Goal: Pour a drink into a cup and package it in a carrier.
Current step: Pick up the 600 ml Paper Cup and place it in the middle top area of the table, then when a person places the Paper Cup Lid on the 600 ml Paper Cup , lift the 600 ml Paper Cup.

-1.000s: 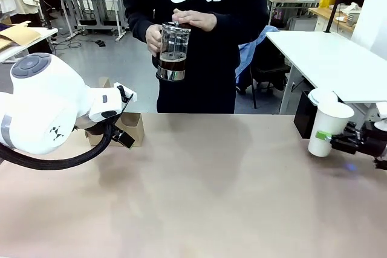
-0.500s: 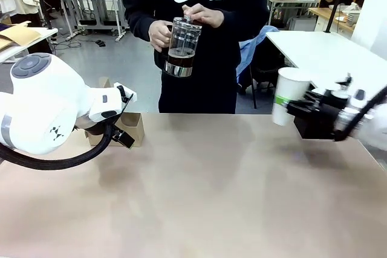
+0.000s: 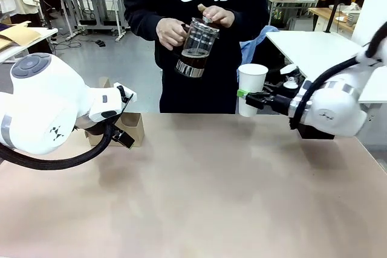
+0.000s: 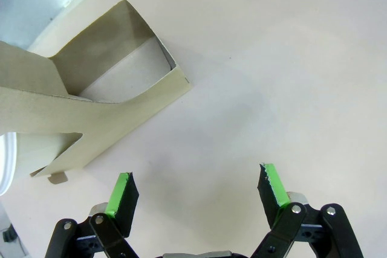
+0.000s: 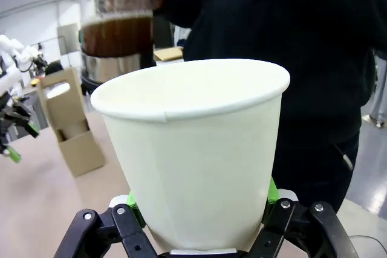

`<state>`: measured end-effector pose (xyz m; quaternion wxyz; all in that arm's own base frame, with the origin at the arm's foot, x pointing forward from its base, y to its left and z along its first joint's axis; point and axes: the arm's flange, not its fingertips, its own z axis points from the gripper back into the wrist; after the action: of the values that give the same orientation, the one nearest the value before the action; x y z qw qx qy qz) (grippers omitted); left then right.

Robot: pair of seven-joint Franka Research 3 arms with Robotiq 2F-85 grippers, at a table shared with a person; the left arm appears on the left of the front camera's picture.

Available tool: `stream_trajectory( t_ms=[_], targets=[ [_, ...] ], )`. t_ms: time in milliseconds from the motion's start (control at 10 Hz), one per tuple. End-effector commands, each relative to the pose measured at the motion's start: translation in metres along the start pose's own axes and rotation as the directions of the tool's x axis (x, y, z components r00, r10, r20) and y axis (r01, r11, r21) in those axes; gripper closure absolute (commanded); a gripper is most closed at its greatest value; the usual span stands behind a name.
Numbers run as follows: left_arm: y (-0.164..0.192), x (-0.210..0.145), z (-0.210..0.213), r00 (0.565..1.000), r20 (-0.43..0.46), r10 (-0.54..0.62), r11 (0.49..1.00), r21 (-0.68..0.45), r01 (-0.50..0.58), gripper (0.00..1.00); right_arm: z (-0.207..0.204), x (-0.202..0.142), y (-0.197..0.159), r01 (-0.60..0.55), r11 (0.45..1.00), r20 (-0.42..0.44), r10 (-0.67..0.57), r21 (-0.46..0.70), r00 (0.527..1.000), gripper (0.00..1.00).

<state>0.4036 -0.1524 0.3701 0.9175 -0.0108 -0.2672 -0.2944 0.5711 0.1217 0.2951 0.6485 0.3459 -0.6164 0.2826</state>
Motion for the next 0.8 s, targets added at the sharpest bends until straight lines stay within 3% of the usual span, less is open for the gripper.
stream_trajectory(
  t_ms=[0, 300, 700],
  targets=[
    [0.001, 0.0, 0.0, 1.0, 0.001, 0.002, 1.0, -0.002, -0.002, 0.0, -0.026, -0.018, -0.012, -0.044, 0.998, 0.002, 0.044, -0.045, 0.999, 0.19],
    [0.001, 0.0, 0.0, 1.0, 0.001, 0.002, 1.0, -0.002, -0.002, 0.0, -0.026, -0.033, -0.007, -0.027, 0.999, 0.017, 0.027, 0.031, 0.999, 0.19],
    [0.001, 0.0, 0.0, 1.0, 0.001, 0.002, 1.0, -0.002, -0.002, 0.0, -0.026, -0.032, -0.013, -0.003, 1.0, -0.006, 0.003, 0.001, 1.0, 0.19]
  ],
)
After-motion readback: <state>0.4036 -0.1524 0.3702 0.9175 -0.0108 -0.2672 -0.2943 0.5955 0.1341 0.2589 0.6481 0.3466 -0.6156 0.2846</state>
